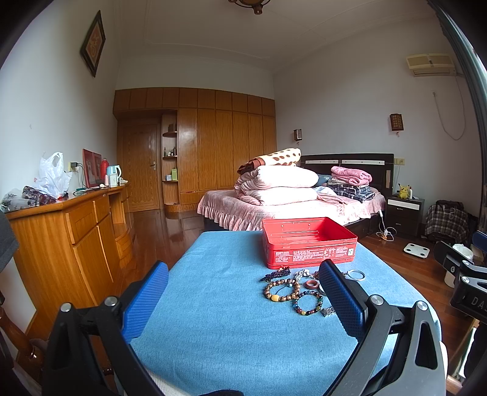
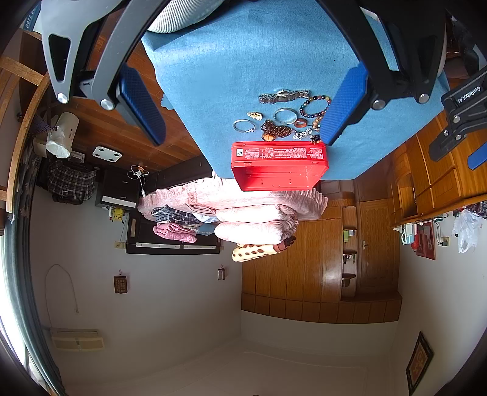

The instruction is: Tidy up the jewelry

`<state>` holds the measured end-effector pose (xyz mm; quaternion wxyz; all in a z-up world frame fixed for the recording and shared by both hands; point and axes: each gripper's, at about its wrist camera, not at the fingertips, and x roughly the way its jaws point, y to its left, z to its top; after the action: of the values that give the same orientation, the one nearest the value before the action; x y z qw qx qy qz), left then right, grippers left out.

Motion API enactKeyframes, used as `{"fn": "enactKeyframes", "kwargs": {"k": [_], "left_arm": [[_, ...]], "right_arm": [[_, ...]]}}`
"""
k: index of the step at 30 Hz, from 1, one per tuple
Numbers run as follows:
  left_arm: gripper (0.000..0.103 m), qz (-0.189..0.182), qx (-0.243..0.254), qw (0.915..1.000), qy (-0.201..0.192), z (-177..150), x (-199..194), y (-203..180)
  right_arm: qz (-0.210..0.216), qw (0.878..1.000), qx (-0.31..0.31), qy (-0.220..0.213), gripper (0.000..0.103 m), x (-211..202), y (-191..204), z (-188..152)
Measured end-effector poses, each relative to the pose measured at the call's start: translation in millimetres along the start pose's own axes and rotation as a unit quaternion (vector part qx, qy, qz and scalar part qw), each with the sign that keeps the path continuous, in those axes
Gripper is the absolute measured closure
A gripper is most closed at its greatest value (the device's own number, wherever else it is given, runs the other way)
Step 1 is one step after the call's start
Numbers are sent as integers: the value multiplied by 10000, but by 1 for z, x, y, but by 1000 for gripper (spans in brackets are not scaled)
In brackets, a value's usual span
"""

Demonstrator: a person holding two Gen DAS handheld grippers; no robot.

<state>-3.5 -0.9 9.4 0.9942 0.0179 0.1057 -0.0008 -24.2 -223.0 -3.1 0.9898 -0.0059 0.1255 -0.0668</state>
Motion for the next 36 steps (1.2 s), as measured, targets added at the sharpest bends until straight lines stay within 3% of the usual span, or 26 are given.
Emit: {"fn": "enactKeyframes", "kwargs": {"k": [13,20,26,36], "left_arm": [[6,10,8,10000,66,-1,3,2],[6,-20,92,9974,712,-23,45,7],[6,45,119,9916,1285,-39,79,9],[6,-107,135,9827,1844,-51,140,5]], "right_arm": [[-31,10000,-2,44,5,3,-1,-1],[-9,9989,-17,475,5,26,-3,0],[37,9960,13,891,5,57,-2,-21],[206,9877,-47,1551,5,120,0,-35]]}}
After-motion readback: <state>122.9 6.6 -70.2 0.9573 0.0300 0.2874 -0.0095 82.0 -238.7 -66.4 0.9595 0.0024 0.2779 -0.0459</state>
